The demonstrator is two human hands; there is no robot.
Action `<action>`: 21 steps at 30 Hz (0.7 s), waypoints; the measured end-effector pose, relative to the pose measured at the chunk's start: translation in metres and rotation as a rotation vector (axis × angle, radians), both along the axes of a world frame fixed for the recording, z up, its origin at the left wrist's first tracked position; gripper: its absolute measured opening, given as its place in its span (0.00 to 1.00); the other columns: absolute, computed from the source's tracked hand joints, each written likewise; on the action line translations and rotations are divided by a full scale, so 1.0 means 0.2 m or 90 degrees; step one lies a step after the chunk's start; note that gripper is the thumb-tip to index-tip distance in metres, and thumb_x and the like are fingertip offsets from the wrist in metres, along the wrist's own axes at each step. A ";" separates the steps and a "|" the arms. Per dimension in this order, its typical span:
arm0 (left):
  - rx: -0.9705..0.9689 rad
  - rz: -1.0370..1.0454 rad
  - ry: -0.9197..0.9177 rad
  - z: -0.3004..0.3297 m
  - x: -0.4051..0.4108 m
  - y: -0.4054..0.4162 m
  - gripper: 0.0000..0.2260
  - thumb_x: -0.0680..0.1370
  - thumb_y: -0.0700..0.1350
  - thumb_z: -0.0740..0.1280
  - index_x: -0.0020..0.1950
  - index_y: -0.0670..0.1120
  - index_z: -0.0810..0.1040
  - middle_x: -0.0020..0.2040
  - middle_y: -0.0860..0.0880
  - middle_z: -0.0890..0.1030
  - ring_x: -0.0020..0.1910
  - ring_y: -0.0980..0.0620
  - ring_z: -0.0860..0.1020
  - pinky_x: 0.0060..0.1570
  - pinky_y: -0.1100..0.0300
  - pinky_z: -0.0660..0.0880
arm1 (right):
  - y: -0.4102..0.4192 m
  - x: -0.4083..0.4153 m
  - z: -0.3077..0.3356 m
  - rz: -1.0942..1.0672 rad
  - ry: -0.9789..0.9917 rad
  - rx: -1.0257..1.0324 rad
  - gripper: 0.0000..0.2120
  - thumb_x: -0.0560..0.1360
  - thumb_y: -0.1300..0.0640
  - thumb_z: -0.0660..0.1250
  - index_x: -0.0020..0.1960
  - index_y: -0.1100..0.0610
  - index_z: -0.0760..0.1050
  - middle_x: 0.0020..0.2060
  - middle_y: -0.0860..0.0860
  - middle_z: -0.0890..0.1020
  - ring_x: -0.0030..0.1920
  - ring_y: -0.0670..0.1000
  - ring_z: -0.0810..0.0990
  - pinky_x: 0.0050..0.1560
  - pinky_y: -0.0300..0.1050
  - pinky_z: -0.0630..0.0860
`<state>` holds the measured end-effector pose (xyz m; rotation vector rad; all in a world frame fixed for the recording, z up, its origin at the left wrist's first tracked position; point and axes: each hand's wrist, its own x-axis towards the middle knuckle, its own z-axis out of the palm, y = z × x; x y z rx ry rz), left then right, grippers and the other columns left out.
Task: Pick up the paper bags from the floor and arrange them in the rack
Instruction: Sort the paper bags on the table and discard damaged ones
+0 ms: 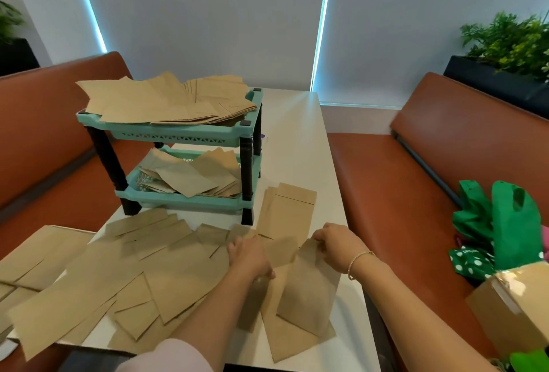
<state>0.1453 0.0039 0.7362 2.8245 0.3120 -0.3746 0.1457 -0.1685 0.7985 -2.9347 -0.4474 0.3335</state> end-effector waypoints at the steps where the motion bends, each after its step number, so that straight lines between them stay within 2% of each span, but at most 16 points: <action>1: -0.021 0.003 -0.034 0.01 -0.01 -0.01 0.20 0.71 0.49 0.73 0.61 0.49 0.73 0.60 0.48 0.75 0.60 0.48 0.70 0.62 0.54 0.64 | 0.00 0.00 0.00 0.001 0.000 0.002 0.18 0.75 0.66 0.56 0.61 0.54 0.76 0.56 0.54 0.75 0.56 0.56 0.75 0.52 0.43 0.72; 3: -0.125 0.011 -0.073 0.06 -0.02 -0.04 0.12 0.73 0.43 0.69 0.55 0.51 0.75 0.53 0.51 0.78 0.52 0.52 0.73 0.57 0.57 0.70 | -0.02 0.00 0.00 0.006 -0.016 0.007 0.16 0.76 0.64 0.58 0.59 0.54 0.77 0.56 0.54 0.74 0.57 0.55 0.74 0.53 0.44 0.73; 5: -0.231 -0.019 -0.065 0.13 -0.04 -0.08 0.07 0.75 0.41 0.67 0.50 0.51 0.75 0.48 0.52 0.78 0.46 0.54 0.74 0.45 0.60 0.75 | -0.05 -0.01 0.02 0.025 -0.057 0.011 0.13 0.77 0.58 0.59 0.59 0.54 0.77 0.60 0.52 0.72 0.62 0.53 0.69 0.58 0.45 0.72; 6: -0.258 -0.048 -0.056 0.17 -0.04 -0.12 0.05 0.75 0.42 0.67 0.49 0.51 0.75 0.47 0.52 0.77 0.44 0.55 0.74 0.39 0.63 0.73 | -0.06 -0.01 0.03 0.039 -0.073 0.016 0.13 0.77 0.56 0.60 0.60 0.53 0.77 0.63 0.51 0.71 0.65 0.52 0.66 0.62 0.46 0.70; 8: -0.301 -0.088 -0.059 0.24 -0.07 -0.20 0.03 0.75 0.46 0.67 0.48 0.51 0.75 0.46 0.52 0.77 0.42 0.54 0.74 0.34 0.64 0.68 | -0.11 -0.01 0.06 0.065 -0.083 0.026 0.13 0.77 0.55 0.61 0.59 0.53 0.77 0.66 0.50 0.70 0.67 0.52 0.64 0.65 0.47 0.67; 11: -0.372 -0.086 -0.078 0.29 -0.11 -0.34 0.04 0.75 0.47 0.67 0.48 0.51 0.75 0.43 0.53 0.76 0.42 0.54 0.74 0.33 0.64 0.68 | -0.23 -0.03 0.11 0.045 -0.052 0.051 0.11 0.76 0.59 0.59 0.57 0.54 0.75 0.54 0.54 0.79 0.56 0.55 0.75 0.55 0.48 0.74; 13: -0.415 -0.084 -0.101 0.29 -0.13 -0.45 0.04 0.75 0.45 0.68 0.48 0.51 0.76 0.43 0.53 0.77 0.44 0.53 0.75 0.37 0.63 0.71 | -0.34 -0.05 0.12 0.017 -0.034 0.066 0.12 0.76 0.61 0.58 0.58 0.55 0.72 0.49 0.56 0.81 0.50 0.57 0.78 0.49 0.48 0.76; 16: -0.503 -0.050 -0.125 0.25 -0.17 -0.63 0.04 0.74 0.43 0.68 0.46 0.52 0.76 0.44 0.52 0.80 0.46 0.51 0.78 0.45 0.58 0.75 | -0.55 -0.07 0.10 -0.006 0.011 0.088 0.14 0.75 0.62 0.62 0.61 0.54 0.70 0.48 0.53 0.79 0.49 0.55 0.78 0.49 0.46 0.75; 19: -0.582 -0.013 -0.143 0.20 -0.20 -0.83 0.05 0.75 0.43 0.67 0.48 0.53 0.76 0.46 0.52 0.80 0.46 0.52 0.78 0.45 0.60 0.74 | -0.75 -0.08 0.08 -0.003 0.055 0.095 0.19 0.73 0.58 0.68 0.63 0.52 0.71 0.49 0.49 0.76 0.47 0.49 0.74 0.50 0.39 0.70; 21: -0.612 0.018 -0.164 0.17 -0.23 -0.95 0.06 0.77 0.44 0.66 0.52 0.53 0.75 0.49 0.51 0.80 0.46 0.54 0.77 0.42 0.64 0.72 | -0.87 -0.09 0.04 0.009 0.064 0.049 0.14 0.73 0.57 0.67 0.58 0.52 0.76 0.49 0.49 0.79 0.48 0.50 0.76 0.50 0.41 0.72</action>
